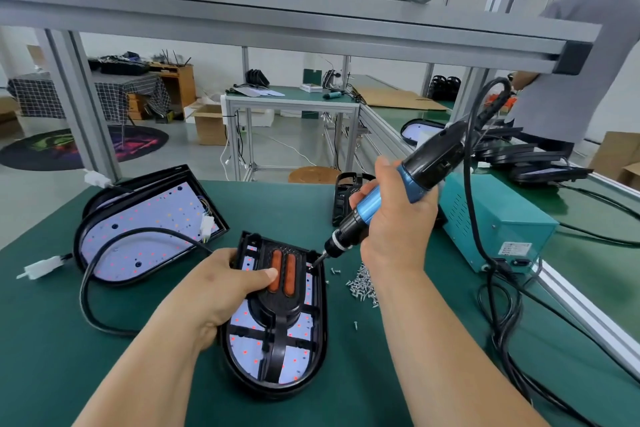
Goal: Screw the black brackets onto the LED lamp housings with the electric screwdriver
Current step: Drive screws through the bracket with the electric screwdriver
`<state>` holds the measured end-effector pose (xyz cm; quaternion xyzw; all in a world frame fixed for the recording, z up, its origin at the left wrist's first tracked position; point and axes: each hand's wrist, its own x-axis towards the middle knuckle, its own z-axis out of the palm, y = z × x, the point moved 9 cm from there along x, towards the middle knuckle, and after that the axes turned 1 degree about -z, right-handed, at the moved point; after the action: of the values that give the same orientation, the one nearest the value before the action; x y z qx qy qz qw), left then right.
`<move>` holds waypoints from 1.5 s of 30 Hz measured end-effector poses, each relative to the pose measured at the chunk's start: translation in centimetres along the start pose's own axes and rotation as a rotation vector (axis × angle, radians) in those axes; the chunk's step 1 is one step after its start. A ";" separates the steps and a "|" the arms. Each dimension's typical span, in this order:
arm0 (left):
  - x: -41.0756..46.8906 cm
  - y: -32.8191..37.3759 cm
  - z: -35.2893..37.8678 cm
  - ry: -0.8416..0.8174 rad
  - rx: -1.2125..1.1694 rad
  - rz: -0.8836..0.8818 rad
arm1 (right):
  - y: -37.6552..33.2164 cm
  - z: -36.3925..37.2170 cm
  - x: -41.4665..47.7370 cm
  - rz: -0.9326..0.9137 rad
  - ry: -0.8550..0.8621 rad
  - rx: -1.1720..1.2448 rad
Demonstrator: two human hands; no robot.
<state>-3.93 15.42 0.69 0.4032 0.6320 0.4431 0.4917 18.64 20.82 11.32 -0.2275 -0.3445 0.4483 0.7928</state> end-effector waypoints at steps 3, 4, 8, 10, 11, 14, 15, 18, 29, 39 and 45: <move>0.2 -0.1 0.0 -0.011 0.003 -0.003 | 0.1 0.0 0.0 -0.006 -0.005 -0.011; 0.3 -0.2 0.0 -0.009 0.004 -0.003 | 0.2 0.0 0.0 -0.003 -0.006 -0.015; 0.6 -0.4 -0.1 -0.006 0.021 0.001 | 0.5 0.1 -0.1 0.018 -0.007 -0.029; 0.7 -0.5 -0.2 0.003 0.025 0.002 | 0.6 0.3 -0.1 0.011 -0.023 -0.038; 0.7 -0.5 -0.3 0.011 0.022 0.002 | 0.5 0.4 -0.1 0.001 -0.038 -0.044; 0.9 -0.5 -0.4 0.023 0.031 0.009 | 0.5 1.0 -0.3 -0.028 -0.095 -0.070; 0.8 -0.5 -0.4 0.025 0.034 0.011 | 0.5 1.1 -0.4 -0.032 -0.108 -0.077; 0.9 -0.4 -0.4 0.036 0.037 0.009 | 0.5 1.1 -0.5 -0.040 -0.118 -0.089; 0.7 -0.1 -0.2 0.047 0.083 0.012 | 0.5 0.8 -0.4 -0.034 -0.109 -0.098; 0.2 0.1 -0.3 0.063 0.087 -0.013 | 0.7 0.0 -0.2 -0.017 -0.051 -0.077; -0.6 0.5 0.0 0.047 0.085 -0.030 | -1.0 -1.6 1.4 0.012 0.077 -0.021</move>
<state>-3.78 15.05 1.34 0.4037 0.6676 0.4176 0.4658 20.90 21.43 11.40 -0.2551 -0.3168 0.4404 0.8004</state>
